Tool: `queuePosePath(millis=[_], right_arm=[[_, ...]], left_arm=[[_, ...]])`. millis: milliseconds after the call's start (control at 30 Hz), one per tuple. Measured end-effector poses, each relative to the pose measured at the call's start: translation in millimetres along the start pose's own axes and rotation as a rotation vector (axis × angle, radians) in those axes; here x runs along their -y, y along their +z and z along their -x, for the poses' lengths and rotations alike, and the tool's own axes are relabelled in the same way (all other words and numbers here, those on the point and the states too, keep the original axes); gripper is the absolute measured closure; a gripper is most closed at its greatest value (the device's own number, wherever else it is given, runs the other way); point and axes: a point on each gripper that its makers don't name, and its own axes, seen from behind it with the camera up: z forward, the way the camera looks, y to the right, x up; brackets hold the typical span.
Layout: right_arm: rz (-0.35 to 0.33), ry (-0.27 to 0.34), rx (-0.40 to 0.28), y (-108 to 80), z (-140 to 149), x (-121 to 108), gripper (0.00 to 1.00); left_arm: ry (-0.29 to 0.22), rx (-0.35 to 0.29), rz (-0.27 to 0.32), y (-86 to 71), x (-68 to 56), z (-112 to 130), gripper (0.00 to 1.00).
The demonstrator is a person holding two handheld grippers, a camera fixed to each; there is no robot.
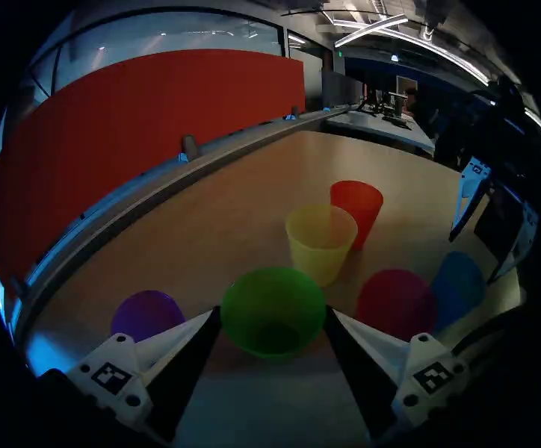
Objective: Pour water
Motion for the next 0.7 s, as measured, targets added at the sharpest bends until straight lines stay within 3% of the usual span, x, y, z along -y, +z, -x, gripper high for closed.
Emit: queuePosePath(millis=[100,167,700], right_arm=[[0.001,0.001,0.000,0.4,0.7,-1.3,0.01],[0.002,0.002,0.000,0.9,1.2,-2.0,0.01],[-0.003,-0.011,0.007,4.0,6.2,0.1,0.01]], left_arm=[[-0.001,-0.001,-0.004,1.3,1.1,-0.8,0.03],[-0.004,-0.003,-0.003,1.7,0.8,-1.4,0.10],[-0.020,-0.024,-0.001,-8.0,-0.7,-7.1,0.11]])
